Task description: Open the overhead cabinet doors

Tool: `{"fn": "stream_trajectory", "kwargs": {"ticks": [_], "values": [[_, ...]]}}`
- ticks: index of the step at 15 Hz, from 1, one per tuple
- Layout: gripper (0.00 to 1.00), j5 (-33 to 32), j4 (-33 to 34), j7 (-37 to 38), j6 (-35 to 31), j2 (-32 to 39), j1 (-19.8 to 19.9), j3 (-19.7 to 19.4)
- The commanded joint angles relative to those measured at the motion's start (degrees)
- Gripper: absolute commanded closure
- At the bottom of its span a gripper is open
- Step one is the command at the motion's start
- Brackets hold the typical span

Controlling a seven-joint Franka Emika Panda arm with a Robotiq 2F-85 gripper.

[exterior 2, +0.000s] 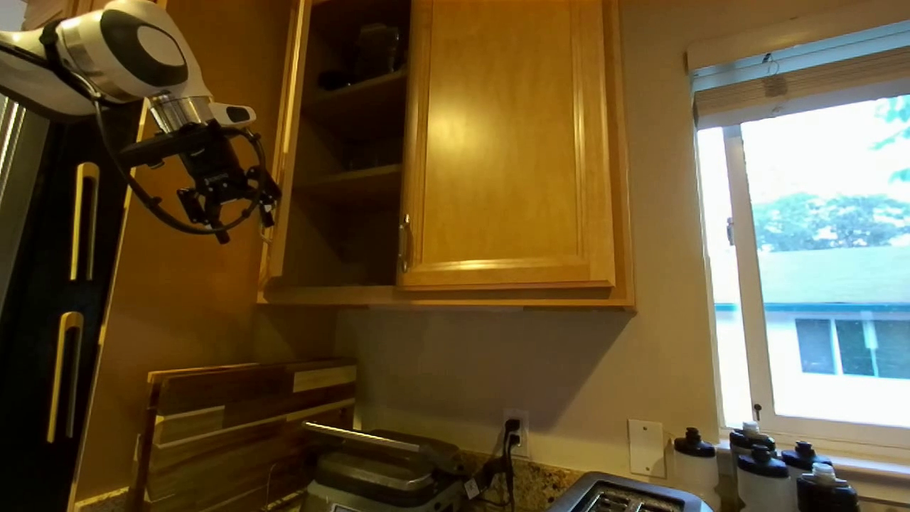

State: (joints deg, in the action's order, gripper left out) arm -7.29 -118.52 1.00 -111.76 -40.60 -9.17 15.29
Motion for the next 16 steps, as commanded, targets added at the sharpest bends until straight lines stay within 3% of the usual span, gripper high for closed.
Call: {"fn": "stream_trajectory", "kwargs": {"ticks": [1,3,7,13,16], "values": [[0.00,3.2,-1.4,-3.4,-5.3,0.9,-4.6,-1.3],[0.00,6.6,-2.4,-2.7,-4.4,-0.4,-5.3,-3.6],[0.00,10.6,-3.2,4.1,0.2,-2.8,-1.5,-4.2],[0.00,8.0,-5.9,13.6,5.3,-6.6,4.1,-3.5],[0.00,6.3,-6.4,12.8,7.1,-8.0,5.9,-4.3]]}}
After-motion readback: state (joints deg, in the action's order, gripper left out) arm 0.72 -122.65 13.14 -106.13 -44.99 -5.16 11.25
